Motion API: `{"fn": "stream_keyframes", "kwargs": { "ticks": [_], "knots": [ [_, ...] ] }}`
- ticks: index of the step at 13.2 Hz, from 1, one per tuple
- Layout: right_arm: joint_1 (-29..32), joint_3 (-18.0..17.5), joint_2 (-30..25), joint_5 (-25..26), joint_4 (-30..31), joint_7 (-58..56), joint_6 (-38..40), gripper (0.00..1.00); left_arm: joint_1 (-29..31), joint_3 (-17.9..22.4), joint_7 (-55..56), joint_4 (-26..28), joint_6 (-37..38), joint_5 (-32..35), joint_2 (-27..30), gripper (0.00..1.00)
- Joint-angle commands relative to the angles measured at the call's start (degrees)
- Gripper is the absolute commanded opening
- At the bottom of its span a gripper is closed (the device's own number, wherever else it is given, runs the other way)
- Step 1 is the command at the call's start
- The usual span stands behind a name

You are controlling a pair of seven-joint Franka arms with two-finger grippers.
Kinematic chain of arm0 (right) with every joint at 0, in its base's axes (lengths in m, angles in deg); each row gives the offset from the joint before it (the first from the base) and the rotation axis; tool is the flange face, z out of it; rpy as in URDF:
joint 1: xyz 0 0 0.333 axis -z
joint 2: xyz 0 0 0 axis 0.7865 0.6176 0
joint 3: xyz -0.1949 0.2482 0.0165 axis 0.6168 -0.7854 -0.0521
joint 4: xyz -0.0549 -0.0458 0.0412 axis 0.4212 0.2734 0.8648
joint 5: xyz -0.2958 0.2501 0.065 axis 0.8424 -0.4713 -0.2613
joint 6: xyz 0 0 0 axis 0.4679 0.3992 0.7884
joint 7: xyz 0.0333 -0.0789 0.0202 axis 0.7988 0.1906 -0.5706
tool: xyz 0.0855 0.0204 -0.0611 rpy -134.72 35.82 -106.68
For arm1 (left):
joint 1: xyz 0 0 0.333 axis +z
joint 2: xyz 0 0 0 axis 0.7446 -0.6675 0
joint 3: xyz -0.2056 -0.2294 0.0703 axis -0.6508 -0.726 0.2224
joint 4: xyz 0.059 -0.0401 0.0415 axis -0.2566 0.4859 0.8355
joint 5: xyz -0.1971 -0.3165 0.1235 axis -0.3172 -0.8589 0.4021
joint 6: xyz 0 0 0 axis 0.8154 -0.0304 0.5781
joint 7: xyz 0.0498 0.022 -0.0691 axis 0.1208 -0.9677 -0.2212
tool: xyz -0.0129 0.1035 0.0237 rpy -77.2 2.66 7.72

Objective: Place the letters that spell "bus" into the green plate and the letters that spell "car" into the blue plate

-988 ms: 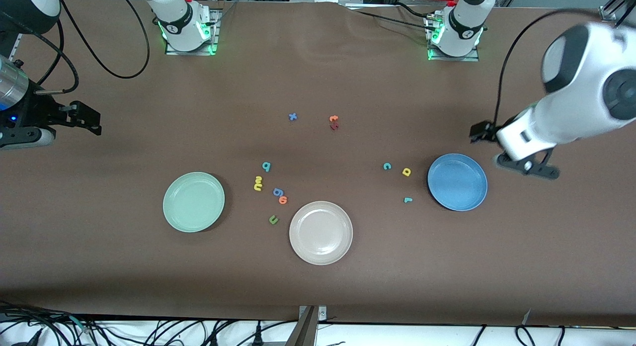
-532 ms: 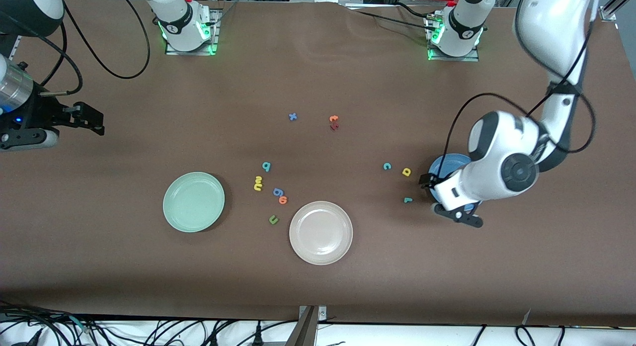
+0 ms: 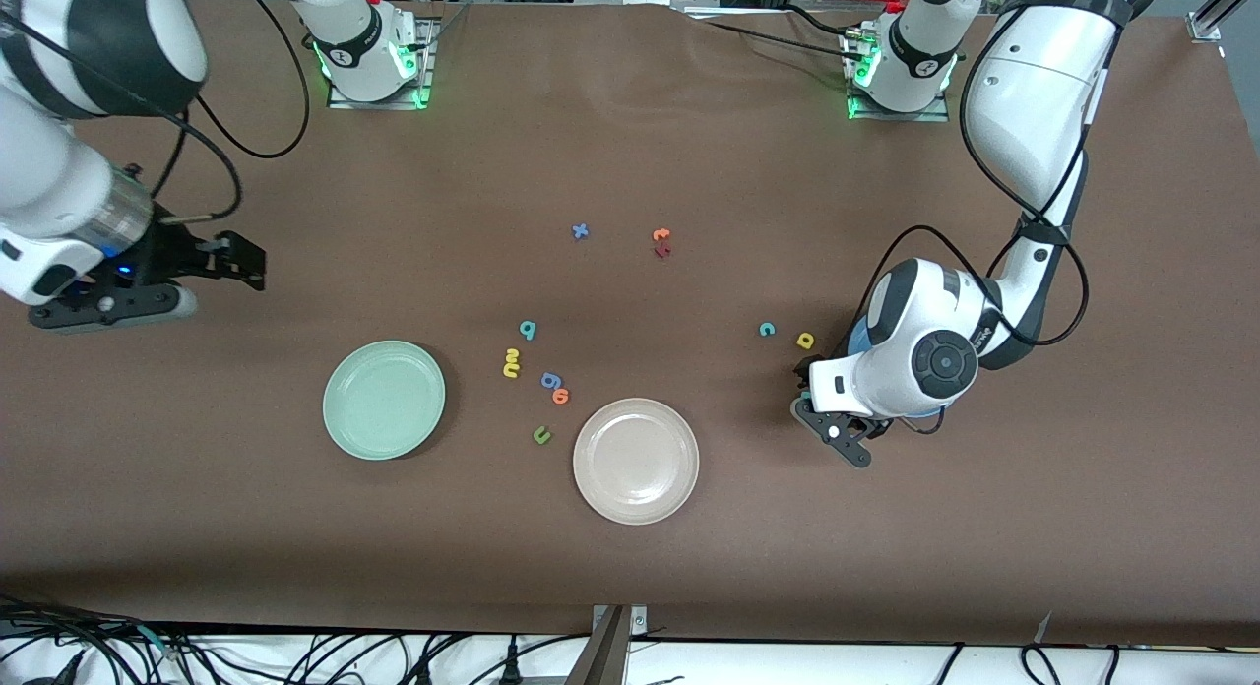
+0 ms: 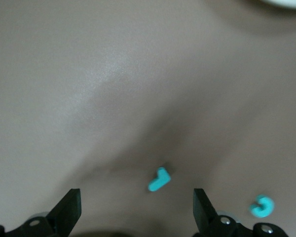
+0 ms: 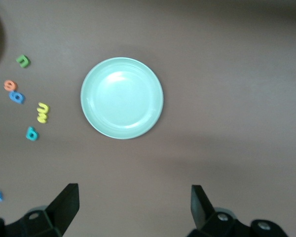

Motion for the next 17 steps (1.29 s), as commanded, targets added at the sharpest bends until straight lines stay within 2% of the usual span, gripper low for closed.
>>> {"fn": "stream_keyframes", "kwargs": {
  "ticks": [1, 3, 4, 5, 7, 11, 13, 17],
  "knots": [
    [-3.8, -1.0, 1.3, 0.4, 2.9, 8.3, -3.4, 1.0, -0.1, 0.3, -8.9, -1.0, -0.3, 2.7, -1.1, 0.94],
    [-6.1, -1.0, 4.5, 0.4, 2.9, 12.3, -5.4, 1.0, -0.1, 0.3, -15.3, -1.0, -0.1, 2.2, -1.0, 0.73],
    [-7.2, -1.0, 6.3, 0.4, 2.8, 15.4, -7.0, 1.0, 0.0, 0.2, -15.8, -0.9, -0.1, 2.2, -1.0, 0.56],
    [-8.2, -1.0, 8.0, 0.3, 2.8, 17.5, -9.1, 1.0, -0.2, 0.3, -15.8, -0.1, -0.1, 2.3, -1.0, 0.52],
    [-9.5, -1.0, 12.2, 0.1, 2.8, 20.5, -14.6, 1.0, -1.3, 0.3, -15.7, -0.1, -0.5, 2.8, -1.2, 0.53],
    [-12.5, -1.1, 20.9, -0.8, 2.6, 34.3, -25.2, 1.0, -3.2, 0.4, -15.8, 0.5, -0.6, 3.1, -1.8, 0.53],
    [-15.7, -1.0, 23.9, -1.3, 2.2, 39.6, -28.5, 1.0, -3.2, 0.4, -15.7, 0.8, -1.3, 6.7, -2.0, 0.53],
    [-19.0, -0.9, 28.8, -1.2, 1.7, 42.1, -33.0, 1.0, -3.2, 0.4, -15.7, 3.8, -5.0, 7.4, -2.0, 0.54]
  ]
}}
